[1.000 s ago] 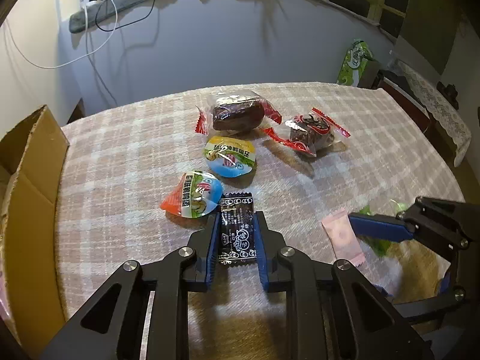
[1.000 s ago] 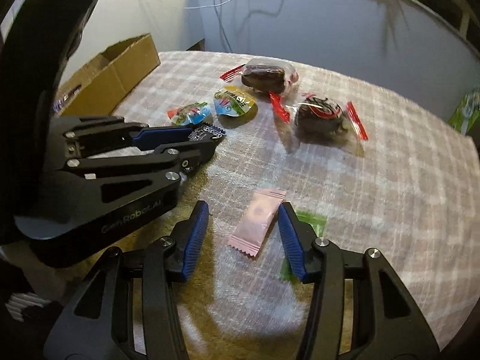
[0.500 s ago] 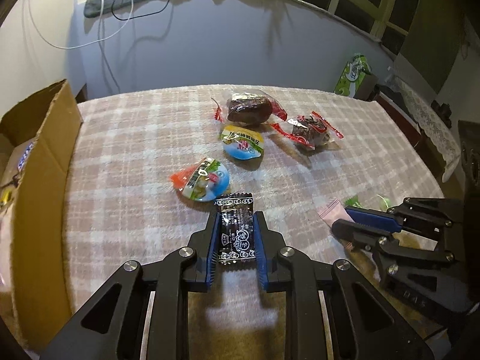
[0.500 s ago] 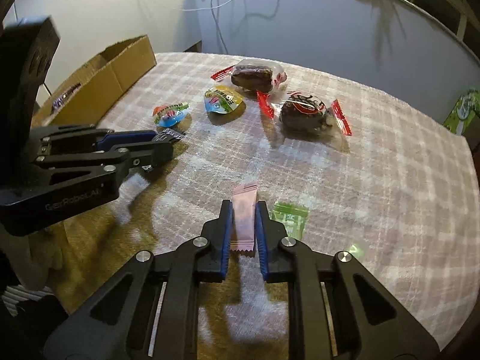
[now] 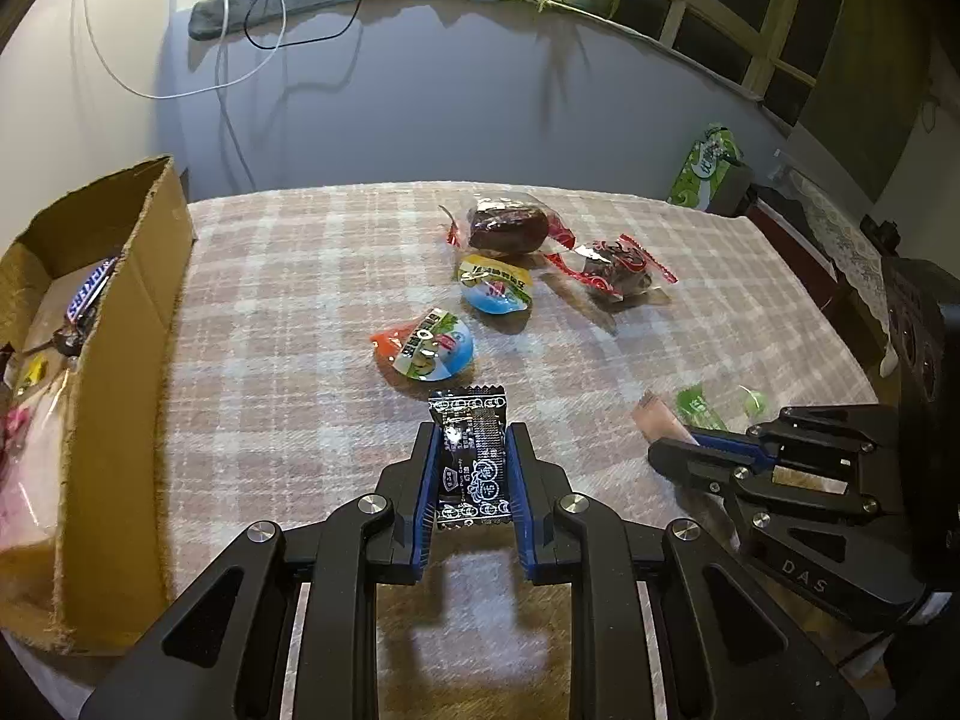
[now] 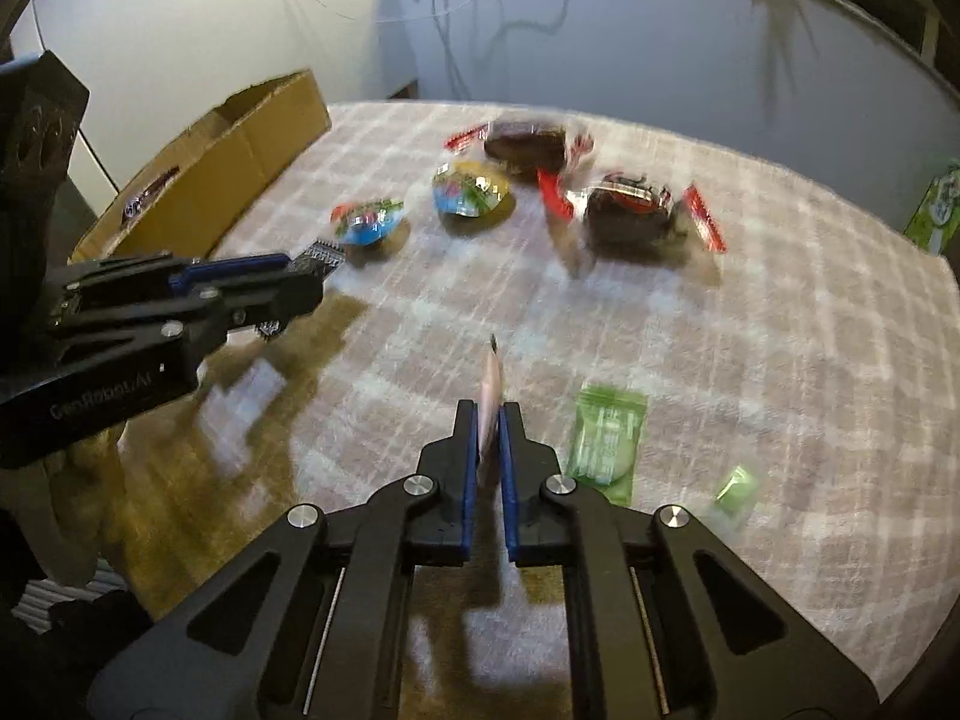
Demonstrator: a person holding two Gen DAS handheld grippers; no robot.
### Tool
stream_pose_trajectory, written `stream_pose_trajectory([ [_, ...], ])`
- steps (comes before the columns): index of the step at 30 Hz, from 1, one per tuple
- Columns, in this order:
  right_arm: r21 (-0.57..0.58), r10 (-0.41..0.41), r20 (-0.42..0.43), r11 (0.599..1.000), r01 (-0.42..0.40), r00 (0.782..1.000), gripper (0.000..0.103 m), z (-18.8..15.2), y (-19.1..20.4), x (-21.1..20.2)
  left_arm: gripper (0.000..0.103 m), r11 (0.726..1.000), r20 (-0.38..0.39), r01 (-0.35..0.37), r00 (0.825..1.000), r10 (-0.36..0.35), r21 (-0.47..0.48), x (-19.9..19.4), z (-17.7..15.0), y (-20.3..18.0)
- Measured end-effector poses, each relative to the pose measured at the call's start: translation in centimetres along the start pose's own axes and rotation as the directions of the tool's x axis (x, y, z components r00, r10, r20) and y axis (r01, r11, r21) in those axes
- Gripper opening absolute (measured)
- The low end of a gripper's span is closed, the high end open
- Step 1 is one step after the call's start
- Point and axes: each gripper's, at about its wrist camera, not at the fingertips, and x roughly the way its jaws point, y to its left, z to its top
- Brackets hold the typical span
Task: Organize snacks
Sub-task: 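Carry the black candy and pink packet into the box and open both grippers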
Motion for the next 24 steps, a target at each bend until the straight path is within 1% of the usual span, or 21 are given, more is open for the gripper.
stream_pose_trajectory([
  [4,0.006,-0.015,0.024,1.0,0.015,1.0,0.005,0.2,0.0,-0.3,0.02,1.0,0.014,-0.001,1.0,0.001,-0.008,-0.6,0.0,0.2],
  [11,0.004,-0.012,0.089,1.0,0.011,0.996,0.005,1.3,0.3,-3.0,0.02,1.0,0.056,0.004,0.998,-0.003,-0.023,-2.6,0.5,1.0],
  [17,-0.023,0.01,0.131,1.0,-0.007,0.991,0.005,3.4,1.7,-4.3,0.02,0.999,0.1,-0.01,0.995,0.015,-0.05,-4.6,0.9,2.6],
  [24,-0.07,0.049,0.158,0.997,-0.038,0.986,0.005,6.4,4.3,-4.1,0.02,0.994,0.141,-0.039,0.989,0.053,-0.104,-6.7,1.2,5.8],
])
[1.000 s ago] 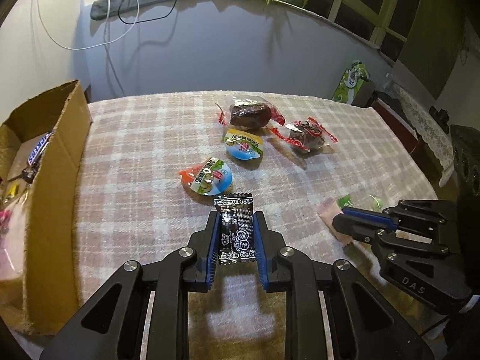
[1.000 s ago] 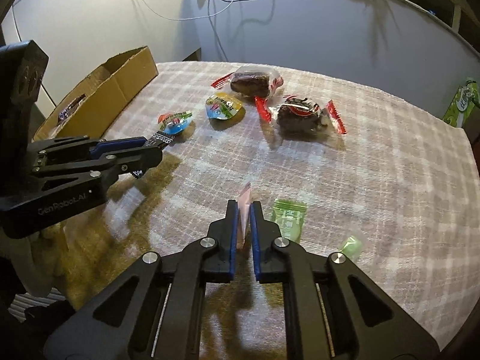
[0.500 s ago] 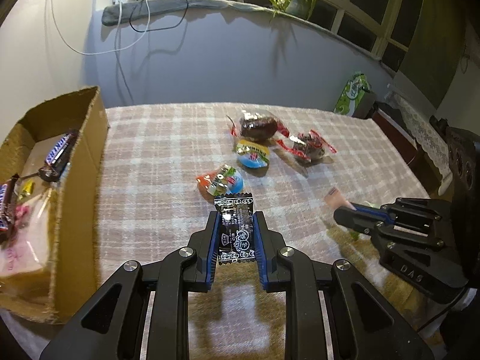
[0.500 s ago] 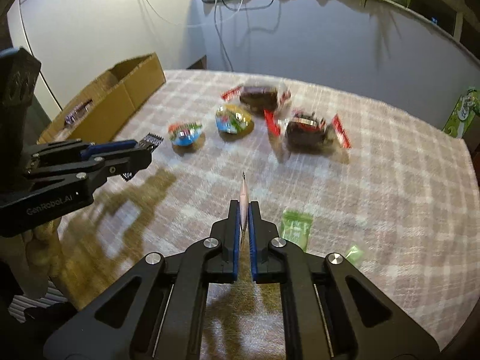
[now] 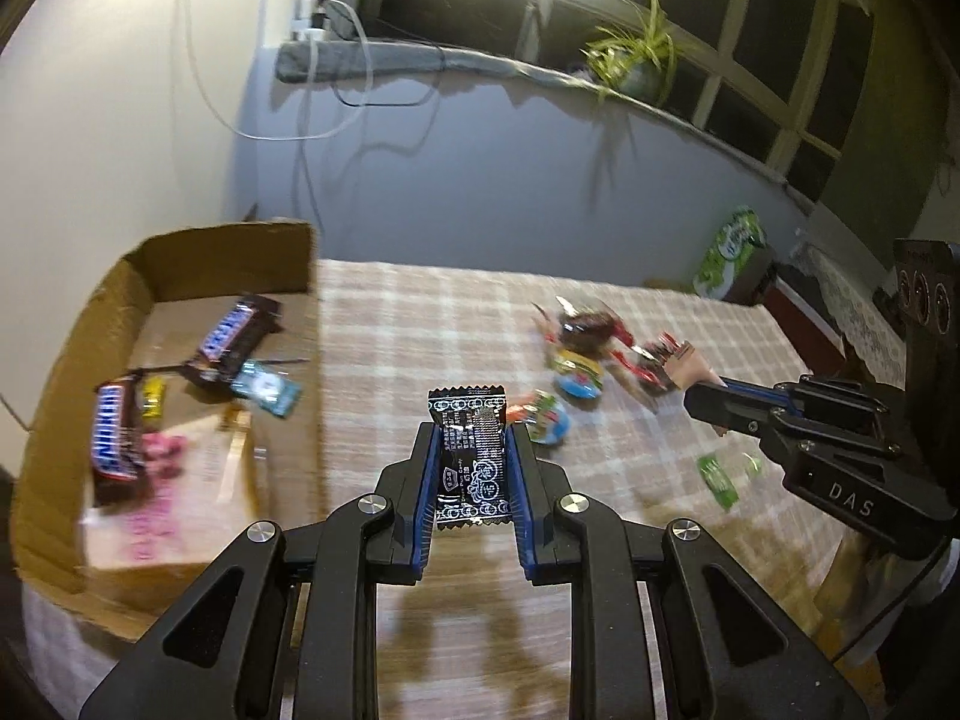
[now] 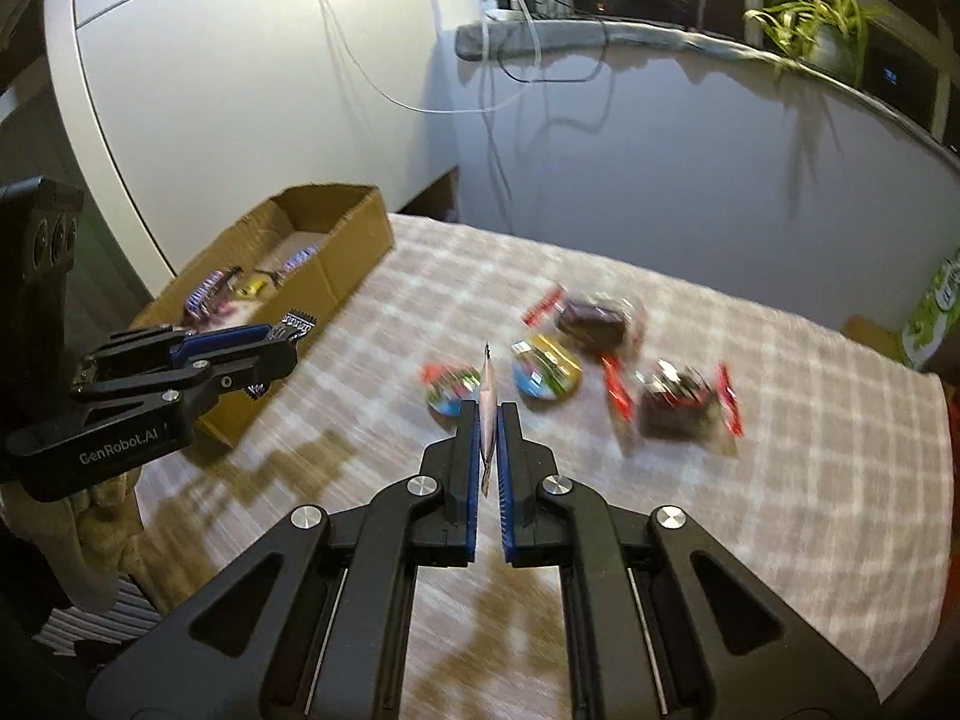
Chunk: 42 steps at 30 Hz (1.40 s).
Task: Organize snacks
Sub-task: 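Carry the black candy and pink packet into the box and open both grippers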
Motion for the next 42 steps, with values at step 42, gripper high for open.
stream_pose_trajectory([
  [42,-0.233,0.222,-0.063,0.945,-0.231,0.973,0.005,10.7,16.2,11.4,0.02,0.971,0.047,-0.171,0.982,0.181,-0.166,-3.3,0.3,12.3],
])
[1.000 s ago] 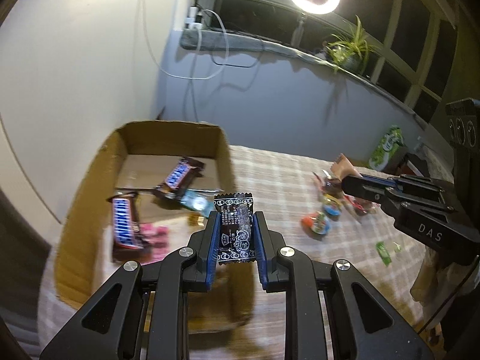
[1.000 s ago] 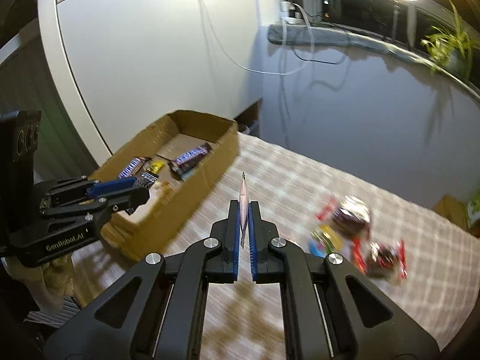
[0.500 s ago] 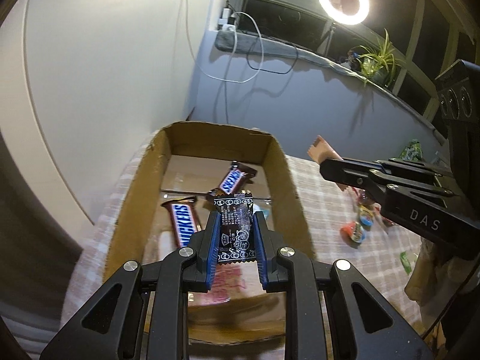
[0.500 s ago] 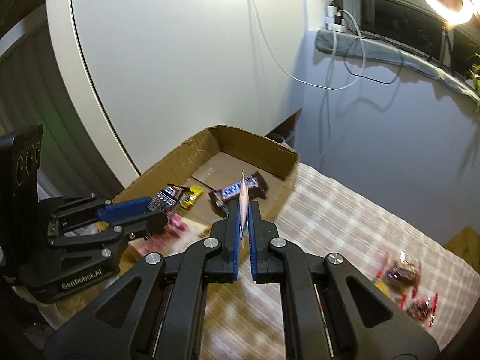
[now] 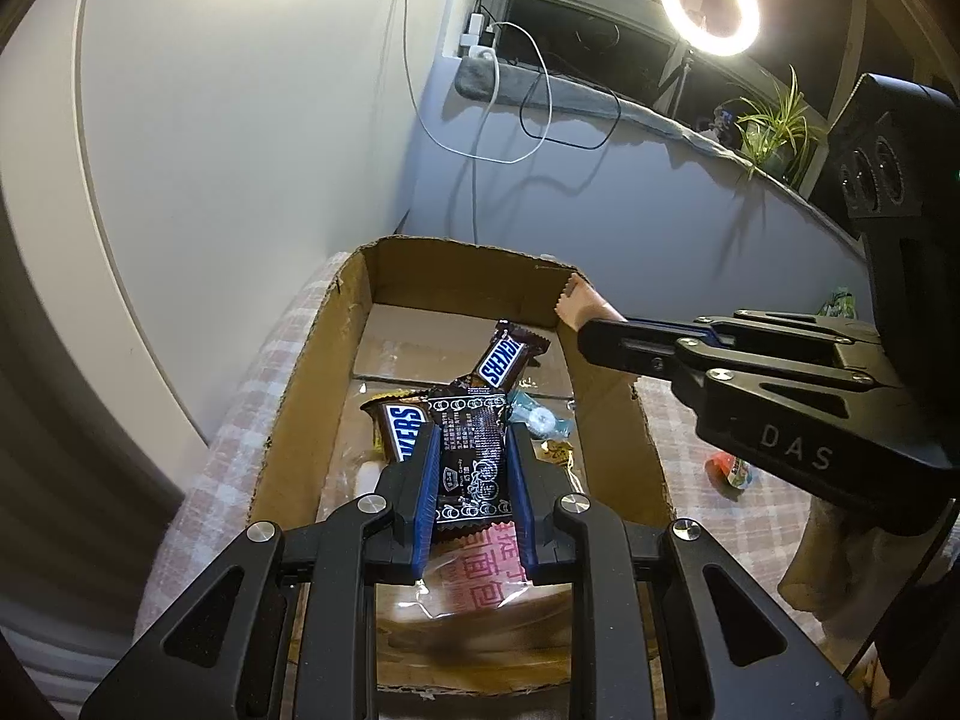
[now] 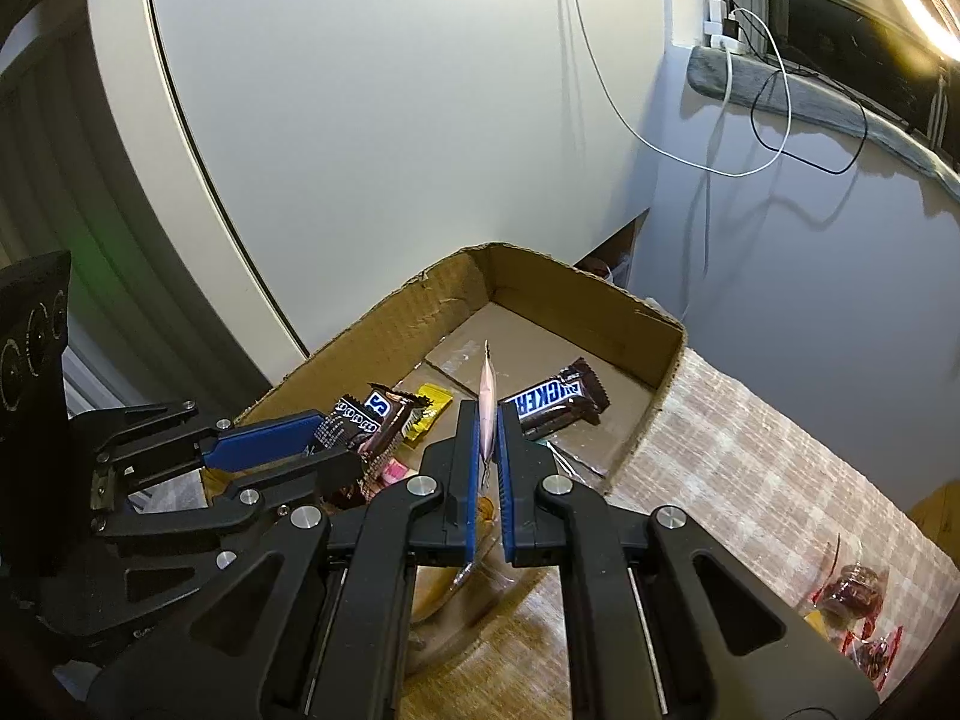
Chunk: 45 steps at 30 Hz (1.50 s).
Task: Organize snacks
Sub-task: 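Carry the black candy and pink packet into the box and open both grippers, then move both open grippers back over the remaining snacks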
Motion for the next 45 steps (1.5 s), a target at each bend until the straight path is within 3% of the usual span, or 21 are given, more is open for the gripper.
stream_pose_trajectory([
  [7,-0.002,-0.006,-0.002,1.0,0.006,1.0,0.009,0.3,0.1,0.3,0.021,1.0,0.005,-0.009,1.0,0.009,0.003,-0.1,0.0,0.0],
  [9,0.001,-0.015,0.001,1.0,0.015,1.0,0.034,0.3,0.1,0.2,0.022,1.0,0.007,-0.014,1.0,0.014,0.004,-0.2,0.0,0.1],
  [11,0.005,-0.021,0.014,1.0,0.021,1.0,0.051,0.3,0.0,-0.1,0.026,1.0,0.009,-0.02,1.0,0.02,0.002,-0.3,0.0,0.1],
  [14,0.004,-0.022,0.017,1.0,0.022,1.0,0.053,0.3,-0.1,-0.4,0.028,1.0,0.011,-0.027,1.0,0.027,-0.001,-0.5,0.0,0.1],
  [18,0.002,-0.046,0.03,0.999,0.046,0.998,0.069,0.1,-0.2,-1.1,0.039,0.999,0.023,-0.033,0.999,0.033,-0.002,-0.9,-0.1,-0.1],
  [32,0.026,-0.115,0.087,0.993,0.113,0.99,0.073,-2.3,-2.1,-5.2,0.04,1.0,0.045,-0.02,0.999,0.019,0.023,-2.3,-0.6,-2.3],
  [41,0.113,-0.1,0.075,0.989,0.092,0.992,0.073,-6.1,-5.7,-9.1,0.04,0.998,0.044,0.016,0.999,-0.019,0.06,-2.7,-1.2,-5.1],
  [43,0.118,-0.134,0.058,0.985,0.126,0.989,0.076,-7.3,-6.3,-10.1,0.042,0.998,0.041,0.025,0.999,-0.028,0.065,-2.8,-1.4,-5.7],
  [45,0.138,-0.16,0.044,0.979,0.152,0.986,0.091,-8.7,-7.4,-11.2,0.045,0.996,0.038,0.039,0.998,-0.042,0.074,-2.8,-1.7,-6.5],
])
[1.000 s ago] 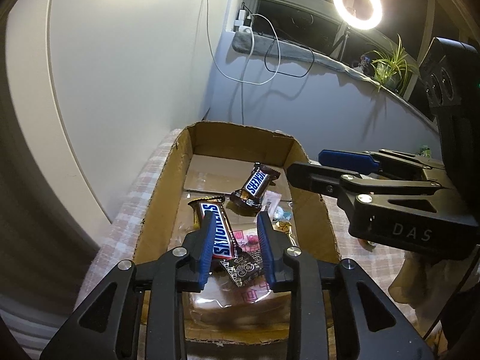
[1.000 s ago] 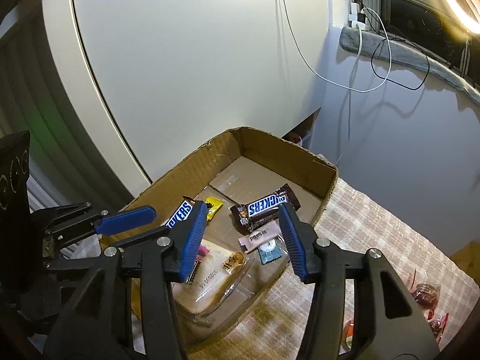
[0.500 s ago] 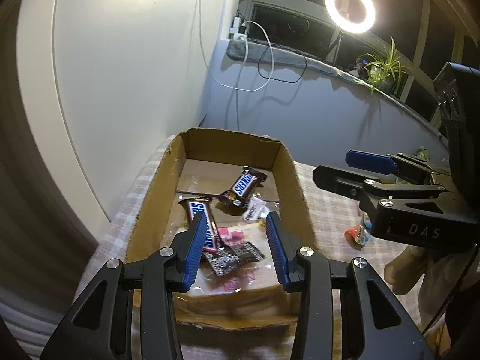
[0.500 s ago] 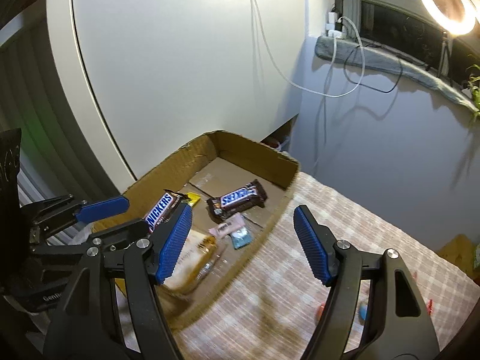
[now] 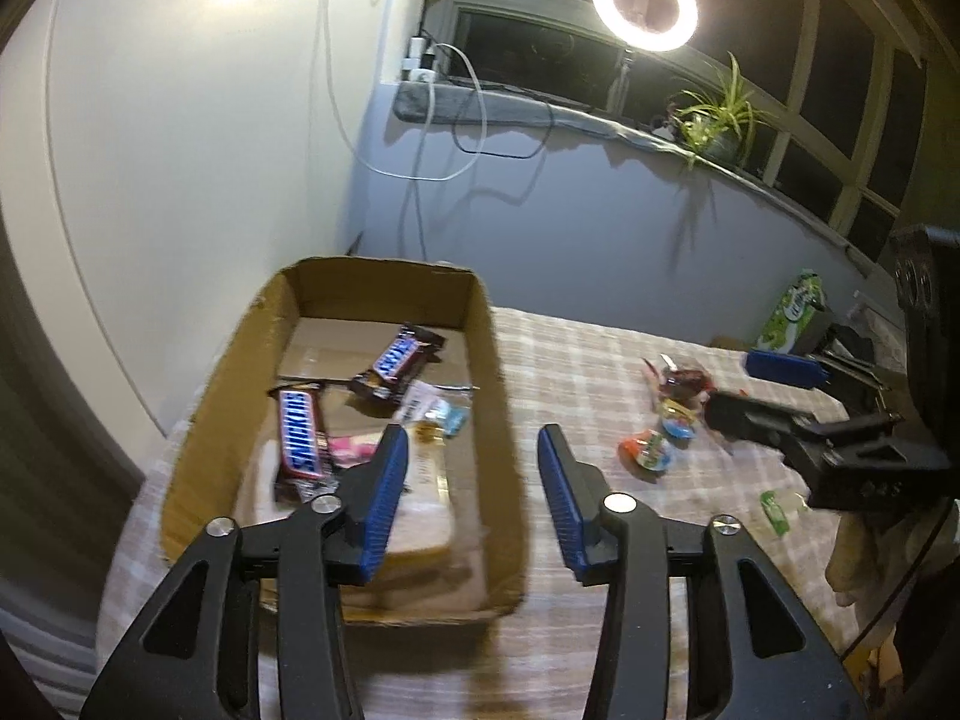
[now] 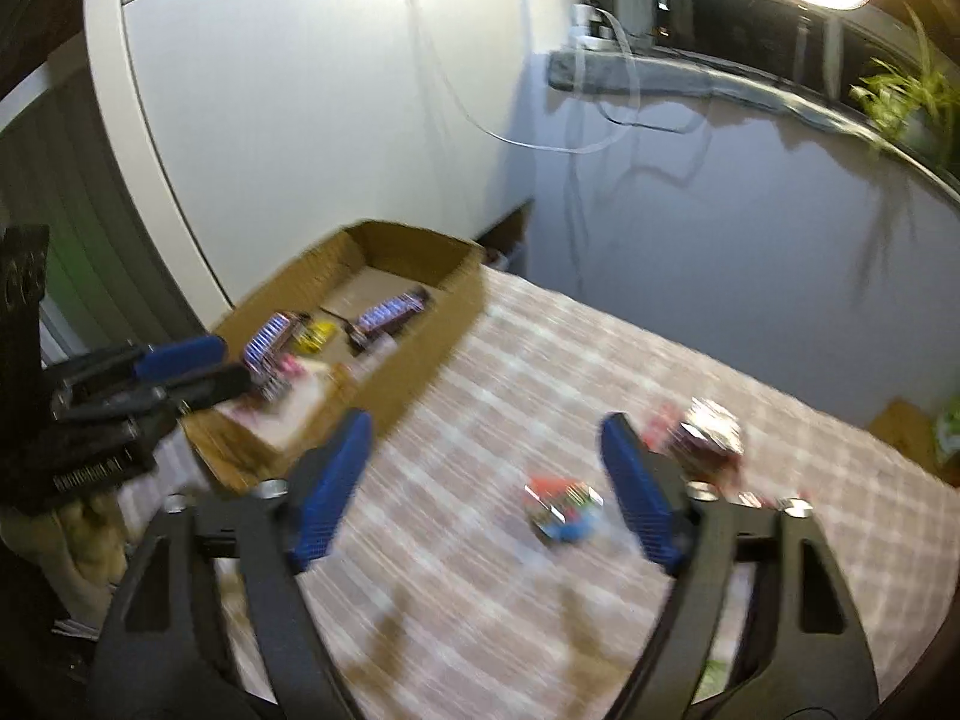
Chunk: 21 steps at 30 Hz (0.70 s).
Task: Organize snacks
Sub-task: 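Move both open grippers back over the remaining snacks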
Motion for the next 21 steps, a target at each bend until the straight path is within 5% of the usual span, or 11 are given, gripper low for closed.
stream_pose_trajectory([
  [9,0.15,-0.176,-0.038,0.972,0.18,0.984,0.103,-5.8,-7.8,-5.2,0.053,0.993,-0.057,0.092,0.994,-0.088,0.07,1.4,-1.2,-5.0],
  [12,0.193,-0.228,-0.063,0.952,0.236,0.972,0.103,-7.9,-10.4,-6.6,0.063,0.988,-0.087,0.13,0.989,-0.123,0.087,2.2,-1.8,-6.6],
  [21,0.232,-0.228,-0.052,0.944,0.234,0.972,0.103,-12.4,-13.2,-9.0,0.063,0.977,-0.16,0.187,0.972,-0.169,0.104,5.9,-3.0,-10.3],
])
